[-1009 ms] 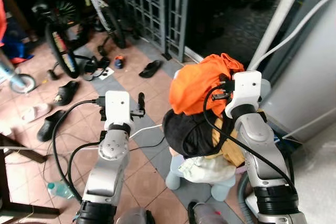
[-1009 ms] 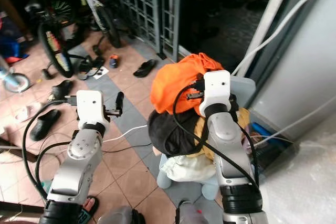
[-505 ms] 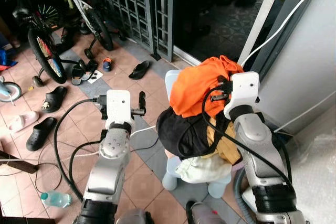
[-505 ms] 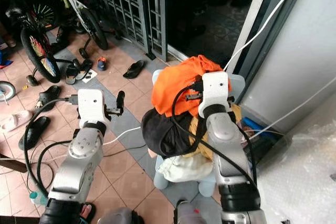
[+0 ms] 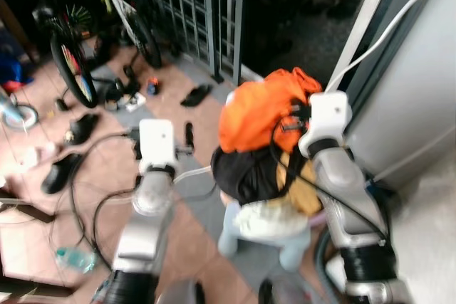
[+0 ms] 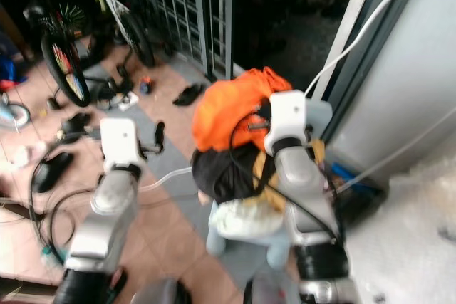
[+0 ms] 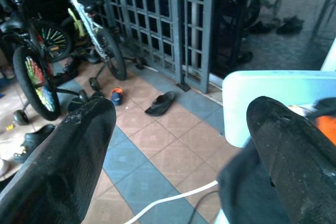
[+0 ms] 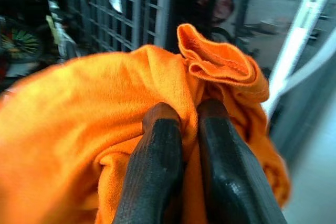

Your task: Clothes washing

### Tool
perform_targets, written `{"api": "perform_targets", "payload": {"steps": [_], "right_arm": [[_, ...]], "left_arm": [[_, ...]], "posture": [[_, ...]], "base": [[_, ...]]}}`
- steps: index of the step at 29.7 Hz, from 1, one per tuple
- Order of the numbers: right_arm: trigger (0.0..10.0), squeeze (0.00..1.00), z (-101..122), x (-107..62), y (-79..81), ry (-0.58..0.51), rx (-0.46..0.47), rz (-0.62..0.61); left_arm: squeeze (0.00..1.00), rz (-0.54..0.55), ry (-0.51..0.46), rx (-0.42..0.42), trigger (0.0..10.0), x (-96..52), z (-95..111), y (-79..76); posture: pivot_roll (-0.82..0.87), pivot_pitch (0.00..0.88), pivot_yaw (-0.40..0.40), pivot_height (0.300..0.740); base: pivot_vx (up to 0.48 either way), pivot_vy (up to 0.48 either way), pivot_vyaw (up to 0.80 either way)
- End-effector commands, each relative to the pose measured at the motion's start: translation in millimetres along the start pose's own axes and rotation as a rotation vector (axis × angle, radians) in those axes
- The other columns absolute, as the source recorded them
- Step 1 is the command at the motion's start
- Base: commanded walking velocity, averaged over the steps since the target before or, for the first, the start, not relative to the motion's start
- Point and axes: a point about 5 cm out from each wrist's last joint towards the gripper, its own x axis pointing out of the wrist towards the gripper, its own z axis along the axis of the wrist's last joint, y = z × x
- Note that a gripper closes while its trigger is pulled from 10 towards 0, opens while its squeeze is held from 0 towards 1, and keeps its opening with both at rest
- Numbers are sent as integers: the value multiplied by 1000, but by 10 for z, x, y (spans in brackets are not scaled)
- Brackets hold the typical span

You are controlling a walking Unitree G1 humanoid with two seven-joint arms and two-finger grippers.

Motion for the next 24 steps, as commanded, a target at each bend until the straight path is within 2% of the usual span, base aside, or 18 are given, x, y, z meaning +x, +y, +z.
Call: {"api": "perform_targets", "payload": {"steps": [1, 10, 13, 19, 24], "right_arm": [[10000, 0, 45, 6, 80, -23, 15, 17], [10000, 0, 34, 35, 112, -23, 27, 14], [10000, 0, 56, 64, 95, -33, 24, 9], [10000, 0, 100, 127, 69, -53, 19, 5], [10000, 0, 133, 148, 93, -70, 18, 9]], "left_arm": [[0, 2, 17, -32, 10000, -14, -34, -33], [0, -9, 15, -19, 10000, -4, -35, -19], [0, -7, 13, -18, 10000, 6, -30, -8], [0, -22, -22, -81, 10000, 12, 22, 6], [0, 0, -36, -94, 10000, 44, 51, 55]], "posture": [[-28, 8, 48, 740], [-21, 0, 64, 740], [-22, 0, 69, 740], [-24, 0, 69, 740], [-29, 0, 67, 740]], "base": [[-285, -251, -488], [-281, -256, -702], [0, 0, -788], [0, 0, -788], [0, 0, -788]]}}
